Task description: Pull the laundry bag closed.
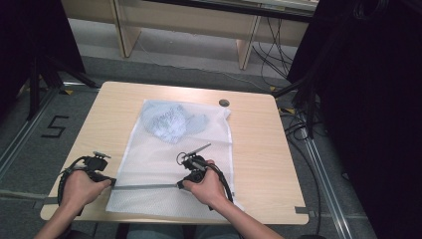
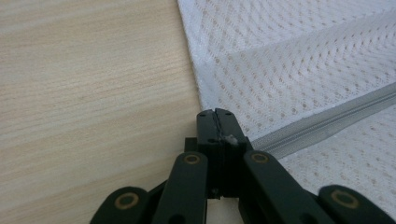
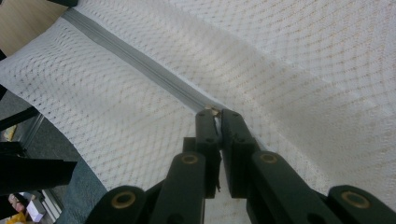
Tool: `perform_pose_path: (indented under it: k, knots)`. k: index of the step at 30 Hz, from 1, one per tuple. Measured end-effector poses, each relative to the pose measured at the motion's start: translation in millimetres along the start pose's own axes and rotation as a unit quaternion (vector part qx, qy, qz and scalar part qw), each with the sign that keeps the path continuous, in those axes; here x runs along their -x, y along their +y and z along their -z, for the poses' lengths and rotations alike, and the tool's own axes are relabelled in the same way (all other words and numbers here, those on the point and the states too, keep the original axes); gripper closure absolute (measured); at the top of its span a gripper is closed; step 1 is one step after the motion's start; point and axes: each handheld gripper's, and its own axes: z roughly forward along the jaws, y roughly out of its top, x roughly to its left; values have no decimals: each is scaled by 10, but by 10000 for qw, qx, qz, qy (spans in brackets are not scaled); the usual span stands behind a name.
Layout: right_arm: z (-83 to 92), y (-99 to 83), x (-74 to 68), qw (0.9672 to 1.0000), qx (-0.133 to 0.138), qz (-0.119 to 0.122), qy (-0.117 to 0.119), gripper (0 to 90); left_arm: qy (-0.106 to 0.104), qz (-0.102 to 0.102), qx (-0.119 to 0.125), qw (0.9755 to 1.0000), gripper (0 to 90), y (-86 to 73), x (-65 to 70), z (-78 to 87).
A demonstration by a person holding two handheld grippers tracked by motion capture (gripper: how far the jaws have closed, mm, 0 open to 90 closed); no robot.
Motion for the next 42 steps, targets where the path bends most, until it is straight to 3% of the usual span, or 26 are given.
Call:
perform_pose_path:
  k: [8, 9, 16, 28, 31, 34, 38, 39, 41, 42]
  knots:
    - [45, -25, 20, 9999, -101, -107, 29, 869, 0, -15, -33, 10000, 896, 3, -6, 2]
    - [39, -27, 41, 10000, -58, 22, -1, 869, -26, -14, -40, 10000, 896, 3, -15, 3]
    - [60, -57, 44, 9998, -148, -125, 51, 869, -15, -17, -40, 10000, 896, 5, -9, 1]
    - [75, -81, 118, 10000, -77, -16, 48, 869, -22, -16, -45, 10000, 897, 4, -14, 3]
    - [86, -85, 107, 9997, -58, -253, 30, 869, -16, -15, -40, 10000, 897, 4, -12, 2]
    - [96, -102, 159, 9999, -107, -111, 44, 869, -23, -15, -50, 10000, 897, 5, -16, 4]
    - [106, -114, 162, 9997, -95, -208, 58, 869, -15, -17, -48, 10000, 897, 4, -14, 4]
    - [100, -115, 176, 9999, -59, -132, 74, 869, -15, -13, -42, 10000, 897, 5, -11, 1]
    - [108, -122, 170, 9998, -106, -180, 57, 869, -6, -10, -39, 10000, 898, 6, -7, 0]
    - [103, -123, 150, 9994, -9, -324, 132, 869, -8, -12, -40, 10000, 897, 5, -9, 1]
